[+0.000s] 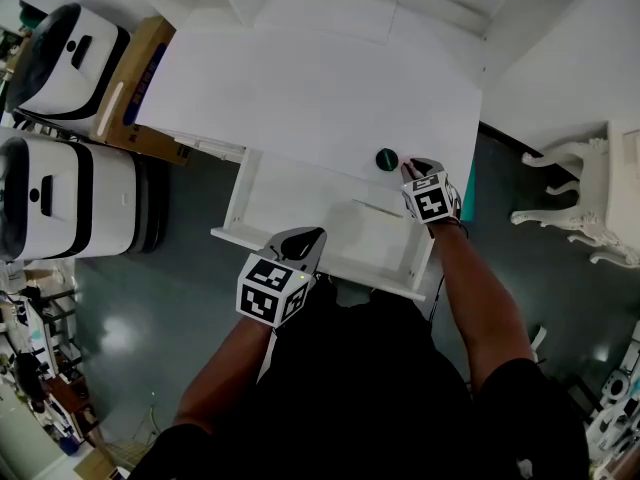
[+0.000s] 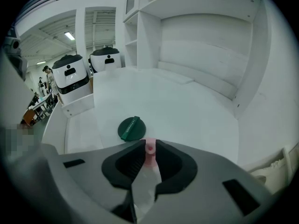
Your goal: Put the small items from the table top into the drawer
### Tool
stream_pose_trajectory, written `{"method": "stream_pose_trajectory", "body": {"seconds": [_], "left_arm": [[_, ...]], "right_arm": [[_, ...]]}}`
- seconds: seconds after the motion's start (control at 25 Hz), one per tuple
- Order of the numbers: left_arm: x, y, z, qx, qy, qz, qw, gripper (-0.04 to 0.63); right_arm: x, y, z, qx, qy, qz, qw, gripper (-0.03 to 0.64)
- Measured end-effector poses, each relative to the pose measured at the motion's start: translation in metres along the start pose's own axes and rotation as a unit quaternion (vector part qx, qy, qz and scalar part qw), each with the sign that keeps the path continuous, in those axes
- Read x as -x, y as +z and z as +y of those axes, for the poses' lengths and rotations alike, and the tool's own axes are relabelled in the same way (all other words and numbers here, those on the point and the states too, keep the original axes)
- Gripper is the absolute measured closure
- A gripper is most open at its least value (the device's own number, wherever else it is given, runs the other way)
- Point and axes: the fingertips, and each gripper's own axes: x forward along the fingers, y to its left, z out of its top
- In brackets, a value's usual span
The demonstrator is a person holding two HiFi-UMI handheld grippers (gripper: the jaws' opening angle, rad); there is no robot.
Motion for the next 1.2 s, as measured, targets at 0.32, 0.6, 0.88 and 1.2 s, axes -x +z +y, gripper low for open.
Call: {"method": "stream_pose_trajectory", "body": {"seconds": [0.32, 0.6, 0.88, 1.2], "left_arm": [[0.000, 0.002, -0.003, -0.005, -0.006, -0.001, 1.0000, 0.592], [0.003, 0.002, -0.003, -0.007, -0.006, -0.006, 0.9999, 0.592], [0.004, 0.008, -0.002, -0.008, -0.007, -0.017, 0.9998, 0.592], [-0.002, 0.005, -0.010, -0.013, -0.020, -0.015, 0.9996, 0.592]], "right_arm": [[0.008, 0.002, 0.001, 0.007, -0.004, -0.004, 1.000, 0.545], [0.019, 0.007, 0.002, 0.022, -0.012, -0.020, 0.999, 0.555], [0.050, 0.022, 0.015, 0.017, -0.010, -0.051, 0.998, 0.555], [0.082, 0.020, 0.055, 0.025, 0.024, -0.078, 0.996, 0.555]]}}
